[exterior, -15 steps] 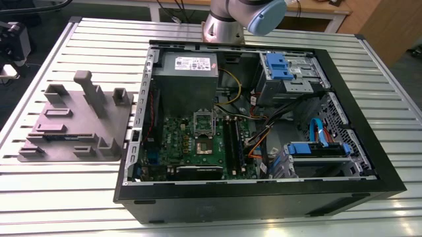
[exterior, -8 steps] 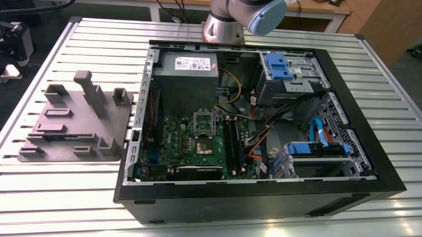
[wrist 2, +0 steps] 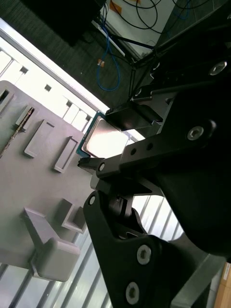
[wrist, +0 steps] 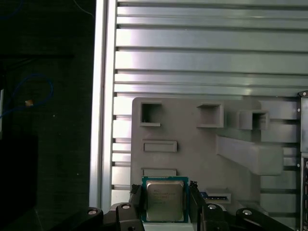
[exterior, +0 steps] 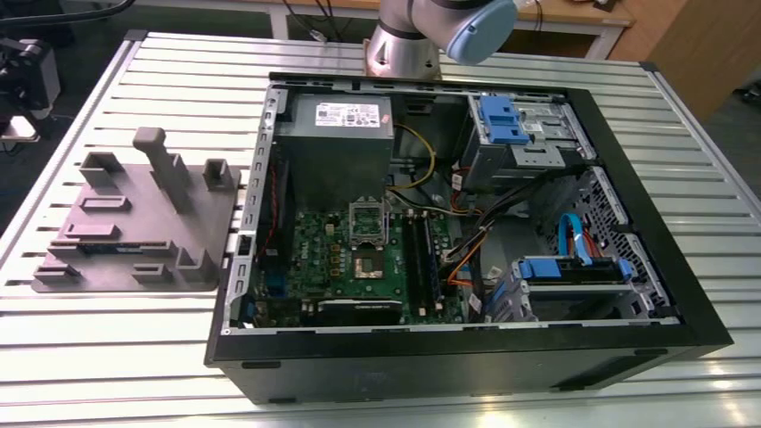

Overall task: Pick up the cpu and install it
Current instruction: 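Pick up the cpu and move it towards the insertion slot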

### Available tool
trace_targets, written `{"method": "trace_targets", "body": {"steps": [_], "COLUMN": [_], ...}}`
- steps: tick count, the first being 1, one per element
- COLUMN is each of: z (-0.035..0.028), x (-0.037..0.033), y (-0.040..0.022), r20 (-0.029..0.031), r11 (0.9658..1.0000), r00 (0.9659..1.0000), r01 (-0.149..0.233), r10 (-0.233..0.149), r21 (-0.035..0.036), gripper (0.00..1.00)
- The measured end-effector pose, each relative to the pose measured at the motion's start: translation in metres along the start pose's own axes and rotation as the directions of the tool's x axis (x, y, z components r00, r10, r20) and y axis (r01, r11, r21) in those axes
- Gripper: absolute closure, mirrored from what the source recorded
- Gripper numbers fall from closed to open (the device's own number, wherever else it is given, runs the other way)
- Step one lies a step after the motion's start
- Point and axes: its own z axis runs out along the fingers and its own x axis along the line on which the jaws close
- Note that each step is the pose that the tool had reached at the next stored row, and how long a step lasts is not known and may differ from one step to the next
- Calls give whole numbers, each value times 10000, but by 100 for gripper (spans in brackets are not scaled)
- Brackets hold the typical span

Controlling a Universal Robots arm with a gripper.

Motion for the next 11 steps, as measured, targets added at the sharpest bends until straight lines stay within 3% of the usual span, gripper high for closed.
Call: {"method": "trace_targets", "body": {"steps": [11], "z": [-115], "x": [1], "y": [4], "r20": [1], "r11": [10000], "r00": [10000], "r01": [0], "r10": [0], "r21": [0], "gripper": [53]}}
